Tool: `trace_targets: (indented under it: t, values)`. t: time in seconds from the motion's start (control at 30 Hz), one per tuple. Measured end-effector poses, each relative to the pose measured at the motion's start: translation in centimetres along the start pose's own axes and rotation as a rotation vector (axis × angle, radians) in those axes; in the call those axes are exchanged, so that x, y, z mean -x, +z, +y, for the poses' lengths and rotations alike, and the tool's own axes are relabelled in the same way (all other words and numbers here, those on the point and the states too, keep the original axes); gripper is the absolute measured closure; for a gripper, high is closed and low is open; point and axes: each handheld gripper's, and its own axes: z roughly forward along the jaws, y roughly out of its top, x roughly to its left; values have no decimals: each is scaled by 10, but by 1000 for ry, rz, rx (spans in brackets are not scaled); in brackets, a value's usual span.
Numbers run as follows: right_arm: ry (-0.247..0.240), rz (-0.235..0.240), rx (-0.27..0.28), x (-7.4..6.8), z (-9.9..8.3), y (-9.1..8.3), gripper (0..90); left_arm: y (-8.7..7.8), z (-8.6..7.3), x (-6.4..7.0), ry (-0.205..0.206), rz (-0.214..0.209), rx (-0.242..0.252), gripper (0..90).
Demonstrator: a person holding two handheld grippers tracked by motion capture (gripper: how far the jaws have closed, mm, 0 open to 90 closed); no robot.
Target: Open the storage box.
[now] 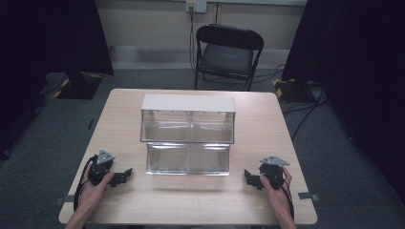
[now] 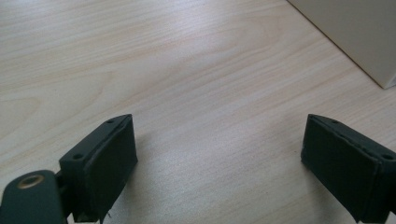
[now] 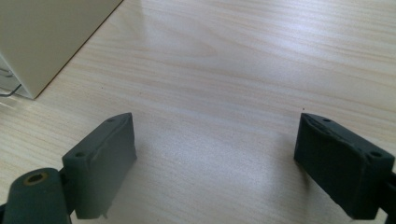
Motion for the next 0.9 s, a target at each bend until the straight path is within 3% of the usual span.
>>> trace_targets:
  t: [0.4, 0.73, 0.9]
  values:
    - [-7, 15, -24, -3, 2, -3, 143, 0, 0, 0, 0, 0, 0, 97]
    - [-19, 80, 21, -10, 7, -15, 147, 0, 0, 0, 0, 1, 0, 97]
    - [-31, 140, 55, -18, 10, -27, 158, 0, 0, 0, 0, 1, 0, 97]
